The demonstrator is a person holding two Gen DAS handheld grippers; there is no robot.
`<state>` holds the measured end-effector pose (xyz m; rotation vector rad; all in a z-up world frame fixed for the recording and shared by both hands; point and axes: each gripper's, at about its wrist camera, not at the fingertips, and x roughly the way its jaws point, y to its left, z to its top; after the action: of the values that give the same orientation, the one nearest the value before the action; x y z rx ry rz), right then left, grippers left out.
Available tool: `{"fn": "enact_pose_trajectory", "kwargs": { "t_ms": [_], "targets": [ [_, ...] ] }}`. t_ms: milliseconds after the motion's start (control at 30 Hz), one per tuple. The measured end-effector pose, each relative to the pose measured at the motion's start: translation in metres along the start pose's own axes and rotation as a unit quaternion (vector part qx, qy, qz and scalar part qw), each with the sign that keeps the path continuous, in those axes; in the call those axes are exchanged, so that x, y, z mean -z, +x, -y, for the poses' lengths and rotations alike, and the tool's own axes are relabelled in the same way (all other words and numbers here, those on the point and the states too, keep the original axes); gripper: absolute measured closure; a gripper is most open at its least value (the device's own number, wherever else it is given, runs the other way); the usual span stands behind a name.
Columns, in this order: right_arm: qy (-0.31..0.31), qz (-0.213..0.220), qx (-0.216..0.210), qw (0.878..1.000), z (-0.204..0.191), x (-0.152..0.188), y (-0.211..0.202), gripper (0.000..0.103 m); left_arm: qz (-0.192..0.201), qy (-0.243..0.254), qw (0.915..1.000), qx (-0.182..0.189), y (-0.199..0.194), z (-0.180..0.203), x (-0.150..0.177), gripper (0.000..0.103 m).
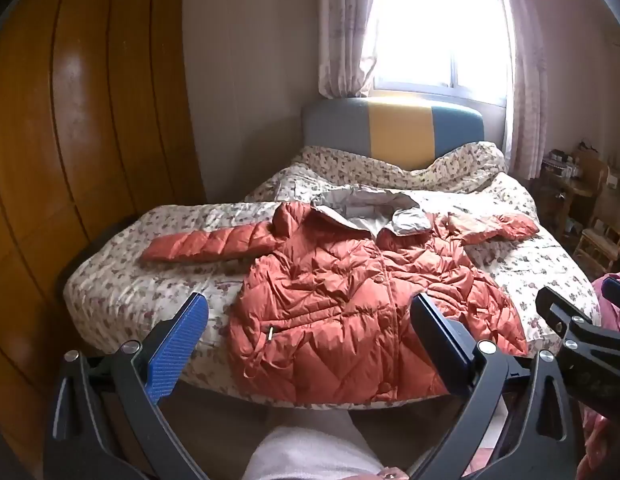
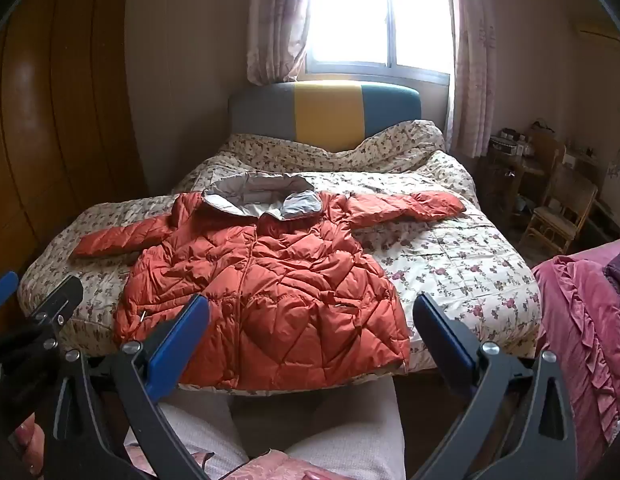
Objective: Fold large clothes
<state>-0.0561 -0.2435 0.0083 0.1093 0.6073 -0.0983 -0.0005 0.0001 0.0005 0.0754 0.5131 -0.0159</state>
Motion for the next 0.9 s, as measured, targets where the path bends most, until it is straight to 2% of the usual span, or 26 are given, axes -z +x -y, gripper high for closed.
{"fn": "enact_pose_trajectory", "kwargs": {
  "t_ms": [900],
  "targets": [
    [0.003, -0.008, 0.000, 1.000, 0.0050, -0.0005, 0.0035, 0.002, -0.001, -0.007, 0.9999, 0.008, 0.0069, 0.0044, 0.0053, 0.003]
  ]
}}
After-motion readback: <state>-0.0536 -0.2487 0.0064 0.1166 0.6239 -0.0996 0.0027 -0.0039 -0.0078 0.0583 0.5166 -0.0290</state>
